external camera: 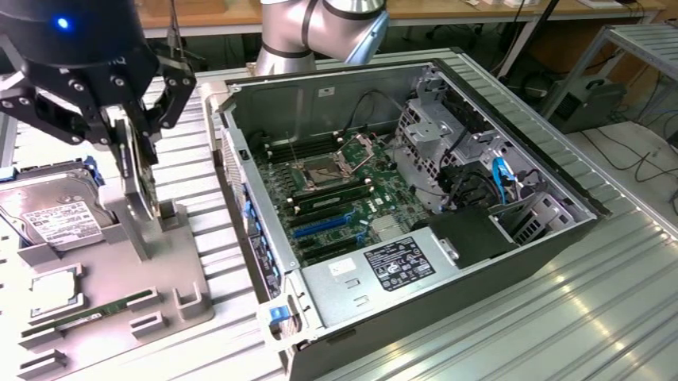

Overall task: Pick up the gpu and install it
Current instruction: 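Pick up the gpu and move the gpu toward the slot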

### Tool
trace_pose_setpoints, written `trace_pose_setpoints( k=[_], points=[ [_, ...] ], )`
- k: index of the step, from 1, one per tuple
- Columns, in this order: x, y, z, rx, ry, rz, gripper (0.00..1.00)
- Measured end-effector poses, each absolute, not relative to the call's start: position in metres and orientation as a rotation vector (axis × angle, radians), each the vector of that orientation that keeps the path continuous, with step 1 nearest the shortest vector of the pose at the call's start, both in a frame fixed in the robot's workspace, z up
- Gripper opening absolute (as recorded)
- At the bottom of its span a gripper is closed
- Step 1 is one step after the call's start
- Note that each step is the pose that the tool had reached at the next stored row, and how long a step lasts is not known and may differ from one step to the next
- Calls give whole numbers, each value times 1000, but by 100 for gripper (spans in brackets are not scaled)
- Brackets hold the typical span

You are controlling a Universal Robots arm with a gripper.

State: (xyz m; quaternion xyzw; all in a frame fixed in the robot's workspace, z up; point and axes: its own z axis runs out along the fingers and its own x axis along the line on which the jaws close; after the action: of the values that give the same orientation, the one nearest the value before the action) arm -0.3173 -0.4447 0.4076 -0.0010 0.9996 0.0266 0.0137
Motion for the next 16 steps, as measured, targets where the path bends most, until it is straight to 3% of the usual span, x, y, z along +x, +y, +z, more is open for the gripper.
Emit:
trace_pose_setpoints(
  k=[5,16],
  points=[
    [-317,-445,423,-3,3113,83,28],
    [-296,-445,423,-3,3113,82,28]
  ],
)
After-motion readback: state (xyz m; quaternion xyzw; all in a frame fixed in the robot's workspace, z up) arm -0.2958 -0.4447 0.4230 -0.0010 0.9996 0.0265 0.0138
